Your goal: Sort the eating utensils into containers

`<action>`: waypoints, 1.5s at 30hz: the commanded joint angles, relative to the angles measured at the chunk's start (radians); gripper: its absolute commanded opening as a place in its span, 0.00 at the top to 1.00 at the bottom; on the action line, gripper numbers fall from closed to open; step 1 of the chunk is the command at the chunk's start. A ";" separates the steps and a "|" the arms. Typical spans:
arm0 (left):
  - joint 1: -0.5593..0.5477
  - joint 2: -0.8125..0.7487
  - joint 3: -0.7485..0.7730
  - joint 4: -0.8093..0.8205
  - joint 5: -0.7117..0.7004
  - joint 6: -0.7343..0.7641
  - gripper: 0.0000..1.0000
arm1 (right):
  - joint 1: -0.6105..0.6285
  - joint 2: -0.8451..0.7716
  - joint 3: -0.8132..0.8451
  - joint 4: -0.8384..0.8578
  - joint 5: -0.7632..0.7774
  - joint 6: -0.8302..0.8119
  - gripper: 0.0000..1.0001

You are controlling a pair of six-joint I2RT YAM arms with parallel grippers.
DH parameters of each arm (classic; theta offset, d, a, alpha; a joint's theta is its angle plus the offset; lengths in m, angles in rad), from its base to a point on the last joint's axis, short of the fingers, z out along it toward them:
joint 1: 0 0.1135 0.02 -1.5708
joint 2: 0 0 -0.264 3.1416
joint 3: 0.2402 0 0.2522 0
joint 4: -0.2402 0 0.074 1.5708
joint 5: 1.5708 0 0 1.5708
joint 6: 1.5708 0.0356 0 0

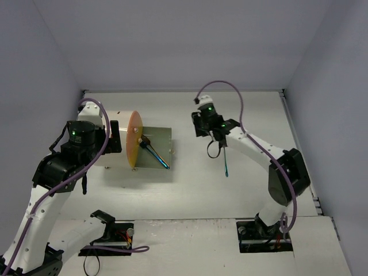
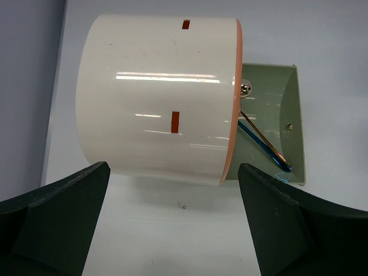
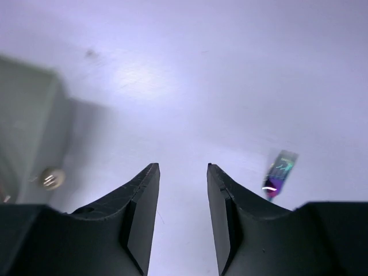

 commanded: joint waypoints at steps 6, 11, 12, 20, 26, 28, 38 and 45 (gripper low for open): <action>0.005 -0.002 0.041 0.029 0.018 -0.008 0.07 | -0.227 -0.141 -0.335 0.015 0.023 0.171 0.63; 0.005 -0.003 0.035 0.029 0.027 -0.007 0.07 | -0.255 -0.140 -0.387 0.017 0.004 0.211 0.63; 0.005 -0.004 0.033 0.029 0.027 -0.008 0.07 | -0.260 -0.133 -0.392 0.017 0.008 0.217 0.63; 0.005 -0.018 0.024 0.027 0.026 -0.010 0.07 | -0.270 -0.049 -0.384 0.036 -0.014 0.217 0.70; 0.005 -0.018 0.024 0.027 0.028 -0.010 0.07 | -0.270 -0.011 -0.384 0.050 -0.031 0.215 0.75; 0.005 -0.019 0.025 0.027 0.026 -0.009 0.07 | -0.270 -0.005 -0.390 0.050 -0.019 0.211 0.83; 0.005 -0.008 0.028 0.029 0.030 -0.014 0.07 | -0.194 -0.123 -0.311 0.023 -0.032 0.099 1.00; 0.005 0.006 0.038 0.028 0.021 0.000 0.07 | 0.004 -0.145 -0.079 -0.008 -0.100 0.030 1.00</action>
